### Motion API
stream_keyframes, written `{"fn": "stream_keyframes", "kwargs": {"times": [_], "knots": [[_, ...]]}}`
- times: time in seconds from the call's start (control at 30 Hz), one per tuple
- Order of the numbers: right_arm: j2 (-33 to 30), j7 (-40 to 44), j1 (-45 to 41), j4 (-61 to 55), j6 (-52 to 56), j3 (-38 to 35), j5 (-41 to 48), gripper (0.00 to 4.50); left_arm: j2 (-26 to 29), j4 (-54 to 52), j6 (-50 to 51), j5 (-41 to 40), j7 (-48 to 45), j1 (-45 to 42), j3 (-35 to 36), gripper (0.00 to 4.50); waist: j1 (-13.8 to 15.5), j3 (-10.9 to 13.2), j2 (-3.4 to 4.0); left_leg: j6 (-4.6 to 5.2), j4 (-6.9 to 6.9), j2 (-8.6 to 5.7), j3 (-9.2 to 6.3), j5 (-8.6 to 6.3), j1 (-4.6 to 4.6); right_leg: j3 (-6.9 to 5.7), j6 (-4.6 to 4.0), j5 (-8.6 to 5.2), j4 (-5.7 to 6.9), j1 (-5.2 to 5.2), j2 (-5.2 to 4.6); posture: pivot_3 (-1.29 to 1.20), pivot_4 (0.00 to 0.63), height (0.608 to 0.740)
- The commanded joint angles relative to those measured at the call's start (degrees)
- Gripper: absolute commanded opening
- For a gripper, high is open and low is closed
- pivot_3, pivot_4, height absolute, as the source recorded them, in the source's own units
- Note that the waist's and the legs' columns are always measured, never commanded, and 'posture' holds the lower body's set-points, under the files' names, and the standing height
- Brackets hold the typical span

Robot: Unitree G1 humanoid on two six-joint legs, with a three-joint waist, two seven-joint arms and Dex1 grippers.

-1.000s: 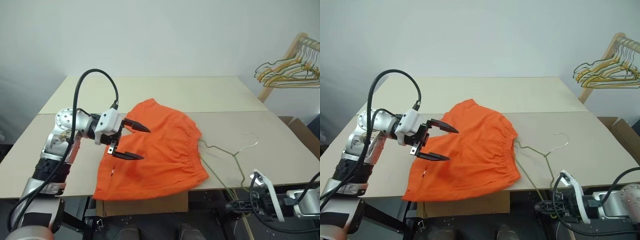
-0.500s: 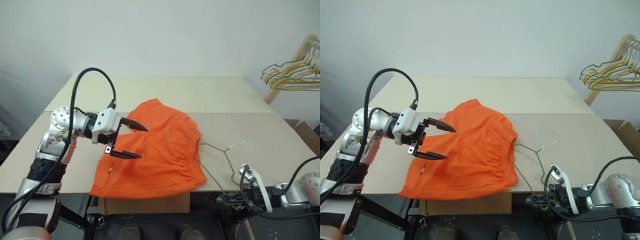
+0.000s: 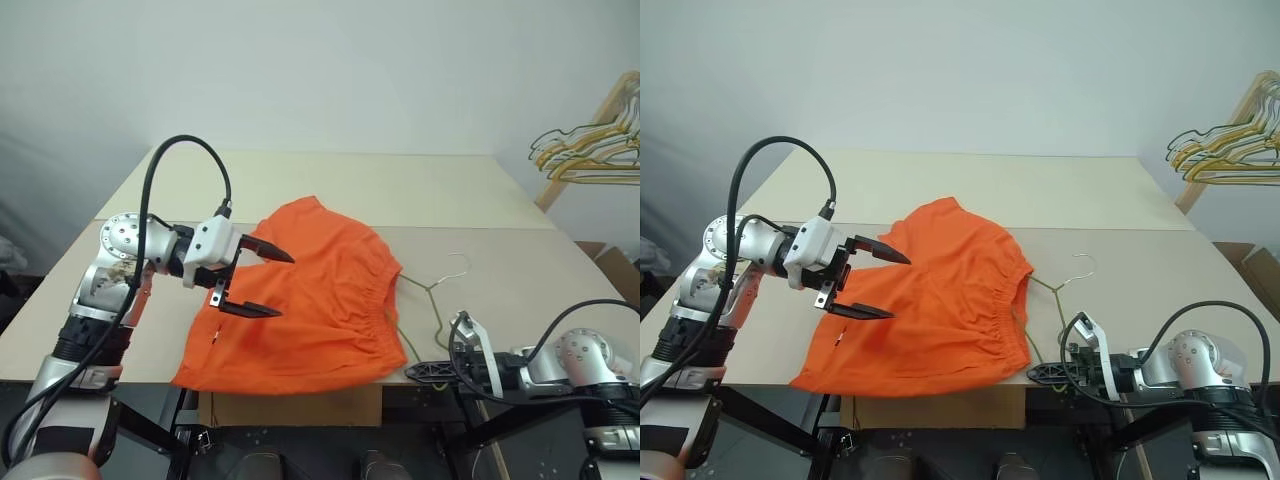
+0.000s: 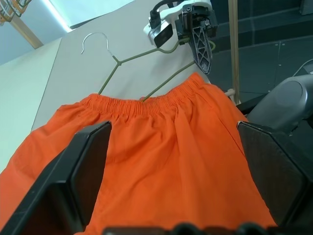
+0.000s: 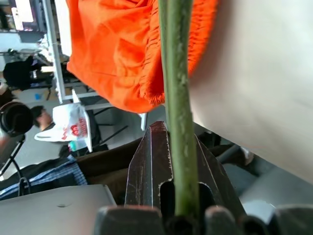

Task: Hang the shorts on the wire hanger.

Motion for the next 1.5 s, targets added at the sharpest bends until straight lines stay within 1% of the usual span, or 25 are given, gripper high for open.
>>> {"fn": "stream_keyframes", "kwargs": {"times": [0.03,0.2,0.43,0.5,0.63,0.73,0.83,0.9,1.0,1.1,1.17,1.23,1.3,1.43,1.5], "knots": [[1.3,0.1,-3.5,4.0,-0.4,-2.3,-1.9,0.0,0.4,-0.7,-0.8,0.1,0.2,-1.1,0.6,4.45,-0.1,0.0,0.0,0.0,0.0,0.0,0.0,0.0,0.02,0.0,0.0,0.01,0.0,0.01,0.0,0.2,0.0,0.74],[3.4,-0.2,-7.0,9.6,-1.5,-4.4,-4.7,0.0,0.5,-0.7,-1.1,0.2,0.1,-0.9,0.7,4.45,0.0,0.0,0.0,0.0,0.0,-0.01,0.0,0.0,0.04,0.0,-0.03,-0.01,0.02,0.01,0.0,0.21,0.0,0.74],[5.1,0.7,-7.7,8.3,-4.2,-4.6,-7.3,0.0,0.2,0.0,-1.7,0.5,0.1,-1.2,0.7,4.45,-0.2,0.0,-0.01,0.0,0.0,0.03,0.0,0.0,0.09,0.0,0.04,0.04,0.03,0.05,0.04,0.21,0.0,0.74],[4.9,1.1,-8.1,7.3,-5.2,-2.4,-8.7,0.0,-0.1,0.5,-2.0,0.8,0.1,-1.4,0.5,4.45,-0.3,0.0,-0.01,0.0,0.0,0.03,0.0,0.0,0.1,0.0,0.03,0.04,0.04,0.05,0.04,0.2,0.0,0.74],[2.6,-0.3,-6.2,-3.1,-12.9,3.2,-14.9,0.0,-0.3,1.0,-2.1,0.9,0.0,-2.0,0.4,4.45,-0.3,0.0,0.0,0.0,0.01,0.05,0.0,0.0,0.11,0.01,-0.03,0.01,0.07,0.03,0.06,0.2,0.0,0.74],[-1.1,-2.2,-3.9,-13.9,-19.7,7.6,-21.1,0.0,-0.3,2.2,-2.7,1.3,-0.1,-2.7,0.4,4.45,-0.1,0.0,0.03,0.0,0.0,0.04,0.0,0.0,-0.01,0.0,-0.02,0.0,0.06,-0.07,0.05,0.19,0.0,0.74],[-5.3,-3.2,-3.4,-20.6,-24.8,10.3,-26.3,0.0,-0.5,3.7,-3.5,1.7,-0.4,-3.9,0.3,4.45,0.0,0.0,0.03,0.0,0.02,0.03,0.01,0.0,-0.12,0.0,-0.04,-0.01,0.03,-0.16,0.03,0.18,0.0,0.74],[-6.5,-3.4,-4.6,-21.8,-26.2,9.9,-27.8,0.0,-0.8,5.4,-4.3,2.1,-0.6,-5.1,0.0,4.45,0.0,0.0,0.03,0.0,0.04,0.02,0.01,0.0,-0.21,0.0,-0.12,-0.05,0.02,-0.25,0.01,0.18,0.0,0.74],[-8.3,-2.5,-9.1,-21.3,-27.8,10.5,-30.2,0.0,-1.8,9.5,-6.6,3.3,-1.0,-8.3,-0.4,4.45,-0.2,0.0,0.04,0.0,0.05,0.01,0.02,0.0,-0.24,0.0,-0.13,-0.05,0.04,-0.29,0.02,0.16,0.0,0.74],[-8.7,-1.6,-12.2,-19.9,-28.0,11.5,-31.8,0.0,-2.5,12.3,-8.3,4.1,-1.7,-10.3,-0.7,4.45,-0.4,0.0,0.03,0.0,0.03,0.01,0.04,0.01,-0.32,0.02,-0.17,-0.02,0.05,-0.42,0.04,0.15,0.0,0.74],[-9.8,-2.2,-14.3,-20.4,-29.9,13.8,-35.4,0.0,-2.9,14.1,-9.5,4.5,-2.0,-11.5,-0.8,4.45,-0.4,0.0,0.04,0.01,0.0,0.02,0.03,0.0,-0.34,0.01,-0.13,0.01,0.05,-0.46,0.06,0.15,0.0,0.74],[-10.9,-1.2,-15.7,-21.8,-31.2,14.9,-36.8,0.0,-3.4,15.9,-11.1,5.0,-1.9,-12.8,-0.7,4.45,-0.3,0.0,0.04,0.01,0.0,0.02,0.03,0.0,-0.55,0.0,-0.12,0.03,0.07,-0.66,0.06,0.14,0.0,0.74],[-11.6,-0.1,-16.6,-23.1,-31.4,15.3,-37.4,0.0,-3.8,17.7,-12.4,5.5,-1.6,-14.1,-0.5,4.45,-0.2,0.0,0.04,0.01,0.01,0.01,0.04,0.0,-0.75,0.01,-0.3,0.39,0.06,-0.82,0.05,0.14,0.0,0.74],[-13.3,3.0,-18.8,-27.6,-31.1,17.6,-38.0,0.0,-5.0,25.5,-16.4,7.3,-0.7,-20.8,0.3,4.45,-0.1,0.0,0.05,0.04,0.04,0.0,0.03,-0.02,-0.92,-0.02,-0.29,0.42,0.01,-0.94,0.04,0.13,0.0,0.74],[-14.3,5.3,-20.2,-29.7,-31.7,19.8,-38.7,0.0,-5.9,31.0,-18.7,8.4,0.5,-26.2,0.6,4.45,-0.1,0.0,0.05,0.05,0.05,-0.01,0.03,-0.02,-0.92,-0.02,-0.29,0.42,0.02,-0.92,0.04,0.13,0.0,0.74]]}}
